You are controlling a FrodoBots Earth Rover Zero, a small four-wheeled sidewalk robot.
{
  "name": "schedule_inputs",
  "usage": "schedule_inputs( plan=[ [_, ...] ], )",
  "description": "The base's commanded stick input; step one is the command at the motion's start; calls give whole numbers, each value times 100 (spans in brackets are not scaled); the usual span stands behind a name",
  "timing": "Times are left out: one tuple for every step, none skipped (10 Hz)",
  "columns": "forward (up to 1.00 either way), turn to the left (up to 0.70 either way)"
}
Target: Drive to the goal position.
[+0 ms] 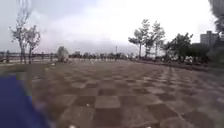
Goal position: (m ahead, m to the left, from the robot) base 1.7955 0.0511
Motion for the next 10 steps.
schedule_inputs(
  plan=[
    [100,-19],
    [100,-19],
    [100,-9],
    [100,0],
    [100,0],
    [100,0],
    [100,0],
    [100,0],
    [100,0],
    [100,0]
  ],
)
